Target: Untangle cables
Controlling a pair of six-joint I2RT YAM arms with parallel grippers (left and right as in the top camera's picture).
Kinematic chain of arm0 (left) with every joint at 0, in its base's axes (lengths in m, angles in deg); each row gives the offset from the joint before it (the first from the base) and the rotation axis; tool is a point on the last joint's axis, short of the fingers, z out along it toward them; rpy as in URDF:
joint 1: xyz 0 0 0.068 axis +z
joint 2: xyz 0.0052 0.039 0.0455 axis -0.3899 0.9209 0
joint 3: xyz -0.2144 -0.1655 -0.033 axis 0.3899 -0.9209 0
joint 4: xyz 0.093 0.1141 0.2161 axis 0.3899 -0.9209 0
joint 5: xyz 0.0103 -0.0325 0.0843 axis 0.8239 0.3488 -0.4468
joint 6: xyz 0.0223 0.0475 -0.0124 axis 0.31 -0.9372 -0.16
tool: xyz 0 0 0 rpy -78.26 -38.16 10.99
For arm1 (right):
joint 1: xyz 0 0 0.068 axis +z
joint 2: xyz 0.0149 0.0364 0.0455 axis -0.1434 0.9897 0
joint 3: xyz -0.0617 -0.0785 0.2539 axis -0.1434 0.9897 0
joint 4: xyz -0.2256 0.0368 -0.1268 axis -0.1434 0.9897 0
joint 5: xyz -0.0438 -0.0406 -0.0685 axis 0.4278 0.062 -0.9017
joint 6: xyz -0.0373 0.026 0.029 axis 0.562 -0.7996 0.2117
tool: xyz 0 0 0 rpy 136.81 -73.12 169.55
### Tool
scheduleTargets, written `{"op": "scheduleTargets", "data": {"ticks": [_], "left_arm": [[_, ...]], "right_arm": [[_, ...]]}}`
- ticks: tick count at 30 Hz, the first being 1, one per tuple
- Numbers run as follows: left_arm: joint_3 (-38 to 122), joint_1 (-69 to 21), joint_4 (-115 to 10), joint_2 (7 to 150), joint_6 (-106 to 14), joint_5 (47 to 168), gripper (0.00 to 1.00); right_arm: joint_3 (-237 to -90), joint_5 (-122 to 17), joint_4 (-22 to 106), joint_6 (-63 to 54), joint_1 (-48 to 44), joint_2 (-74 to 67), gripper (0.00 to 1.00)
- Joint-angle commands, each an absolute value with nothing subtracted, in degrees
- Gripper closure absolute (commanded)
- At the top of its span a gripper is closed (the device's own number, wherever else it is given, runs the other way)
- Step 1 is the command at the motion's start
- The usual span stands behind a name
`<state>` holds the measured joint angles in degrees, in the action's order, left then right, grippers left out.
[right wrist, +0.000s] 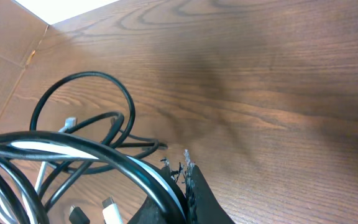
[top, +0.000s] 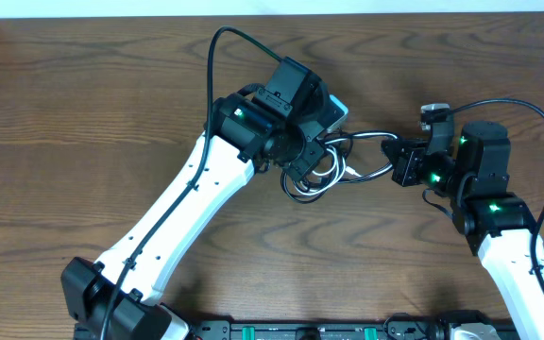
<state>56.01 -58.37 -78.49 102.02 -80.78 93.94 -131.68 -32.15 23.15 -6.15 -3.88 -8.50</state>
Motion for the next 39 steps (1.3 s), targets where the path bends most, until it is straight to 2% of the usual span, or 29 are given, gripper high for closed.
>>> {"op": "scheduleTargets", "data": {"ticks": [1, 7, 15, 18, 19, 20, 21, 32, 35, 39], "left_arm": [[56.84, -56.62, -83.58, 100.4, -83.49, 87.56, 0.92], [56.84, -56.62, -90.78, 100.4, -94.59, 87.53, 0.92], [56.84, -56.68, -94.43, 100.42, -126.11, 89.13, 0.92], [56.84, -56.68, -93.22, 100.42, -132.12, 91.23, 0.92], [56.84, -56.68, -92.57, 100.42, -132.1, 91.21, 0.84], [56.84, -56.68, -91.21, 100.42, -132.07, 91.23, 0.52], [56.84, -56.66, -89.84, 100.42, -132.07, 91.18, 0.02], [56.84, -56.66, -87.72, 100.42, -131.94, 90.86, 0.02], [56.84, -56.66, -87.82, 100.42, -131.83, 94.09, 0.02], [56.84, -56.68, -87.74, 100.42, -131.88, 103.86, 0.02]], "right_arm": [[-131.68, -44.52, 23.41, -8.79, -5.96, -8.96, 0.99], [-131.68, -45.18, 23.67, -8.7, -5.96, -8.96, 0.99], [-131.68, -45.59, 23.32, -8.68, -5.96, -8.96, 0.99], [-131.68, -45.55, 22.95, -8.73, -5.94, -8.96, 0.99], [-131.68, -45.57, 22.93, -8.7, -5.94, -8.96, 0.99], [-131.68, -45.55, 22.93, -8.73, -5.94, -8.96, 0.99], [-131.68, -45.55, 22.93, -8.7, -5.94, -8.96, 0.99], [-131.68, -45.55, 22.91, -8.73, -5.94, -8.96, 0.99], [-131.68, -45.26, 22.69, -8.73, -5.94, -8.96, 0.99], [-131.68, -38.29, 19.08, -8.7, -5.94, -8.96, 0.99]]}}
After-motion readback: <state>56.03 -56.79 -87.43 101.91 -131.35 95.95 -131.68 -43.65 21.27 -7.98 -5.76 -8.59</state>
